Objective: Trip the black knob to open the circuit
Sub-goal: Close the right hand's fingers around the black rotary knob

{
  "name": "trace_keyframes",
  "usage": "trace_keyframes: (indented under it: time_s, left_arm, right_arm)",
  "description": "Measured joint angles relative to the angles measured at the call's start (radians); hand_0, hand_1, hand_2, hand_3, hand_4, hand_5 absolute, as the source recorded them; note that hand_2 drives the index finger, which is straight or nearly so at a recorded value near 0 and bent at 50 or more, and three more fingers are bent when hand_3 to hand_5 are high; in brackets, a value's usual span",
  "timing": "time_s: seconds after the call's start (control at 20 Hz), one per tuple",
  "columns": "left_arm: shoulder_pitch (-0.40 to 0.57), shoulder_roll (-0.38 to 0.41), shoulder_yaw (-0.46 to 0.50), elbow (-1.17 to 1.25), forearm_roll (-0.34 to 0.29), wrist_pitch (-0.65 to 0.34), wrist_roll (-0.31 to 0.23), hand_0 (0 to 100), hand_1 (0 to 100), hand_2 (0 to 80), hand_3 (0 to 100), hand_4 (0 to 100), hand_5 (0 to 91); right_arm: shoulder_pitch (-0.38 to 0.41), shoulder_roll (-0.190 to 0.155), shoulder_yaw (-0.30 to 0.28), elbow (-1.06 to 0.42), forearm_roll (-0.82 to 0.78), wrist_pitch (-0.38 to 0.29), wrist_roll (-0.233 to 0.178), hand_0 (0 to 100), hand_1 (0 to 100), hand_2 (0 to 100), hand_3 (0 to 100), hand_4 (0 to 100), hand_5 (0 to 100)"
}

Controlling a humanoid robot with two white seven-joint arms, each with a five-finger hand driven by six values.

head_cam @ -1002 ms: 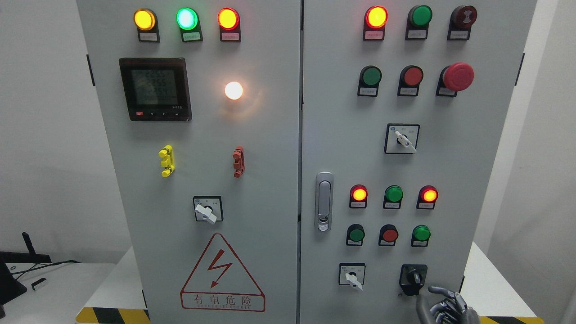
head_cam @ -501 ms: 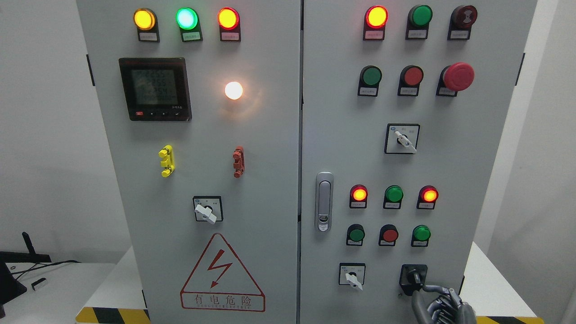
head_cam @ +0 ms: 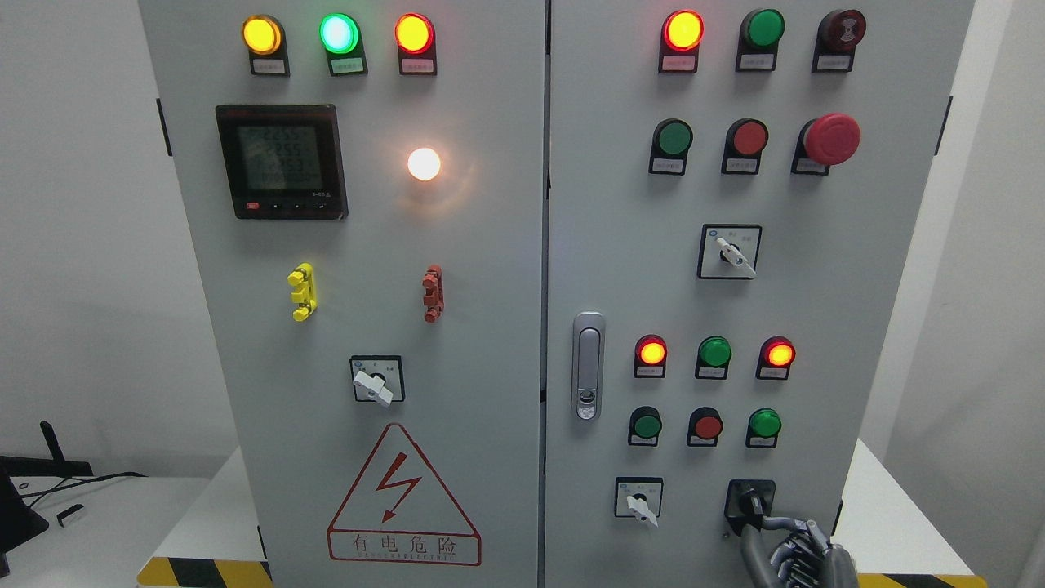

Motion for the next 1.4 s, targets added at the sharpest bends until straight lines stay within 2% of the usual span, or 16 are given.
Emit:
trace_keyframes:
  time_s: [1.4]
  left_arm:
    - [0.000, 0.000, 0.000, 0.000, 0.000, 0.000, 0.000, 12, 39, 0.0, 0, 0, 0.0]
  right_arm:
    - [-0.003, 0.002, 0.007, 0.002, -0.006, -0.011, -0.009, 37, 69, 50, 89, 98, 100]
